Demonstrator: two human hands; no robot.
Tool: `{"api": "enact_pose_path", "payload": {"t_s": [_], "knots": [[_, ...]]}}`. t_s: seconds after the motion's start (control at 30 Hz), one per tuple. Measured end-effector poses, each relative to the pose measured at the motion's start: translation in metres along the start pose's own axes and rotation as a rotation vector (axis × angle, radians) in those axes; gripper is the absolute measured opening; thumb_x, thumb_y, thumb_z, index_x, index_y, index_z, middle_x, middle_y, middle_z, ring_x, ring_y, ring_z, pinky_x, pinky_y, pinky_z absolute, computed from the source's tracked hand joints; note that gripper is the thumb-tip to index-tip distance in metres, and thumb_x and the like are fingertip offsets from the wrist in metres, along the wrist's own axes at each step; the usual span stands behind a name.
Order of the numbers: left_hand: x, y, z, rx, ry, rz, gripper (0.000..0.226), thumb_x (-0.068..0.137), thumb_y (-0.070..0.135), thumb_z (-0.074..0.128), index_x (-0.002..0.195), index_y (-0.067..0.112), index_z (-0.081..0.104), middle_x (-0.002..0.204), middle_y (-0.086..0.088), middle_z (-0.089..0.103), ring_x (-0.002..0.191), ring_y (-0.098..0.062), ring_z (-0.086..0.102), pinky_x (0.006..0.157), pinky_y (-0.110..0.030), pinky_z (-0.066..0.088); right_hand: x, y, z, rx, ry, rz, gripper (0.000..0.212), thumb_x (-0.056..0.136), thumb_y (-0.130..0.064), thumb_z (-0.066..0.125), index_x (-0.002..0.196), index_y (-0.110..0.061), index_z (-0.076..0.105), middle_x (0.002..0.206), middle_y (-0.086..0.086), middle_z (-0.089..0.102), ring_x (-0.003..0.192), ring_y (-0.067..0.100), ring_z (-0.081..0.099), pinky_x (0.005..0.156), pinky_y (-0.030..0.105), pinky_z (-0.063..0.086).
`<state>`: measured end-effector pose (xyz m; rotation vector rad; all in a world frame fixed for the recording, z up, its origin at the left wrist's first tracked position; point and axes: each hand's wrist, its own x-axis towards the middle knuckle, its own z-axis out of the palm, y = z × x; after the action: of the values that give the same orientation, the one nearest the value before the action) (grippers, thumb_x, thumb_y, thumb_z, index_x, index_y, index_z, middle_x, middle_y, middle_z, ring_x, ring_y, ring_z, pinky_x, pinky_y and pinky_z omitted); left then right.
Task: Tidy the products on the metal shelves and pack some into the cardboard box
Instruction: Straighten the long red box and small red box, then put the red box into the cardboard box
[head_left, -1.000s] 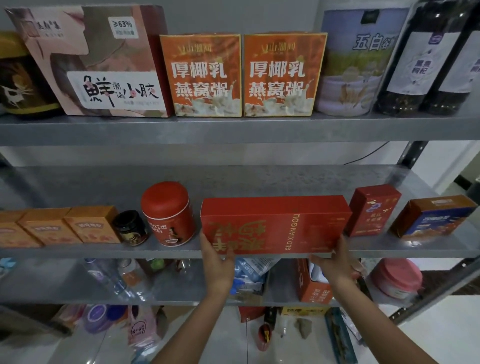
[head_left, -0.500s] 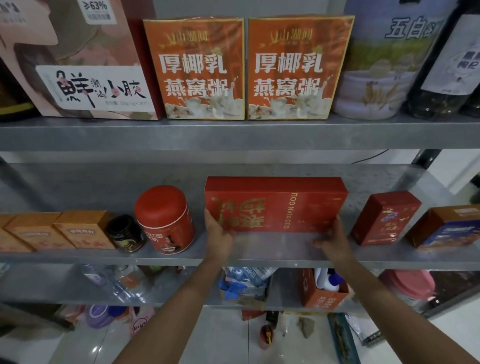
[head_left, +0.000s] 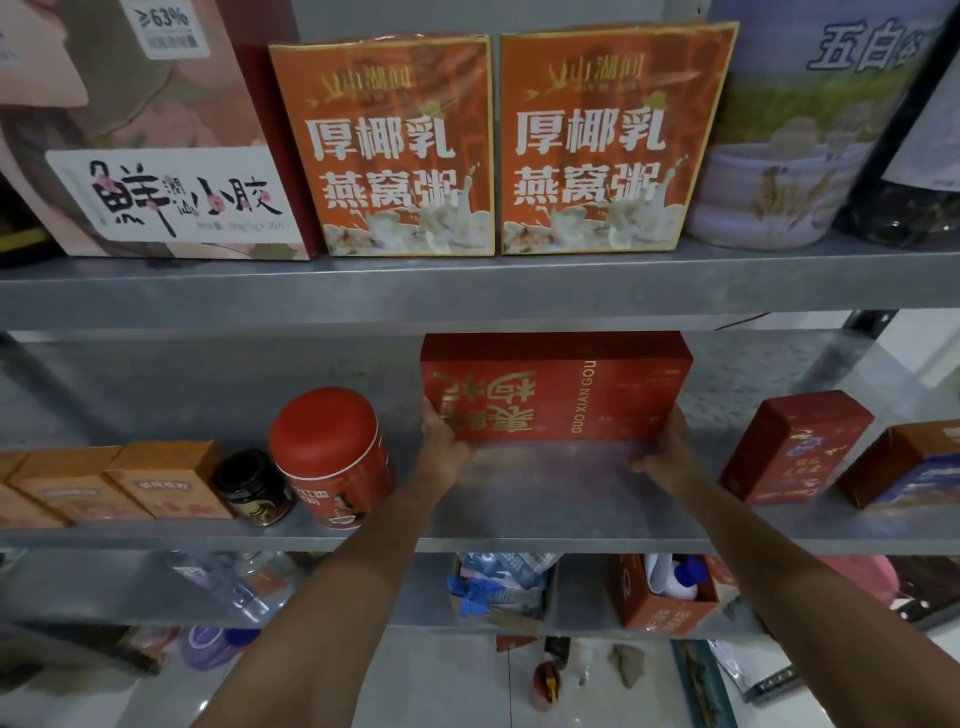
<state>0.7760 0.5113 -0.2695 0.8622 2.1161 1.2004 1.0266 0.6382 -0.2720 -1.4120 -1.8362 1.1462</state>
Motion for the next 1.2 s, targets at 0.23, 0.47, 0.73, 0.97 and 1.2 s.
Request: {"api": "enact_pose_path", "payload": {"t_s": [0.23,0.47,0.73,0.97,1.2], "knots": [[-0.003,0.002,-0.010,-0.009,-0.004,-0.019,0.086,0.084,0.005,0.071,0.151,0.010,0.016,0.142,-0.016,0.043,0.131,-0.029,0.045,0.103,-0.033,0.037,-0.013,-0.003,-0.012,0.053,-0.031,-0.008,0.081,0.074,0.011,0.074,0.139,-0.010,0.030,0.123,0.006,0.047,0.107,0.014,0.047,0.082,0.021,0.042],[-0.059,-0.002,-0.005,0.624,-0.263,-0.041,0.081,0.102,0.051,0.034,0.154,0.009,-0.012,0.162,-0.018,-0.008,0.150,-0.037,-0.002,0.121,-0.046,0.006,-0.071,0.015,-0.033,-0.226,-0.181,-0.084,0.059,0.089,-0.034,0.068,0.140,-0.023,0.041,0.143,0.002,0.042,0.136,0.026,0.038,0.107,0.041,0.037],[-0.137,0.048,0.045,0.943,-0.331,0.167,0.083,0.101,0.058,0.026,0.152,0.014,-0.022,0.159,-0.009,-0.027,0.146,-0.032,-0.025,0.117,-0.046,-0.015,-0.122,0.020,-0.110,-0.969,-0.031,-0.411,0.062,0.103,-0.040,0.035,0.155,-0.020,0.007,0.163,-0.002,0.002,0.150,0.016,0.003,0.117,0.026,-0.001],[-0.169,0.111,0.095,1.115,-0.299,0.357,0.084,0.099,0.061,0.026,0.150,0.019,-0.027,0.154,-0.003,-0.037,0.143,-0.026,-0.033,0.116,-0.046,-0.016,-0.119,0.026,-0.185,-1.128,0.072,-0.196,0.073,0.101,-0.050,0.026,0.151,-0.018,-0.018,0.152,-0.002,-0.028,0.147,0.015,-0.016,0.115,0.036,-0.013],[-0.177,0.156,0.132,1.139,-0.302,0.474,0.086,0.098,0.062,0.028,0.149,0.021,-0.029,0.155,0.000,-0.037,0.142,-0.024,-0.034,0.117,-0.046,-0.016,-0.112,0.021,-0.214,-1.177,-0.003,-0.098,0.078,0.100,-0.056,0.023,0.150,-0.015,-0.021,0.151,-0.001,-0.032,0.146,0.016,-0.021,0.118,0.044,-0.011]]}}
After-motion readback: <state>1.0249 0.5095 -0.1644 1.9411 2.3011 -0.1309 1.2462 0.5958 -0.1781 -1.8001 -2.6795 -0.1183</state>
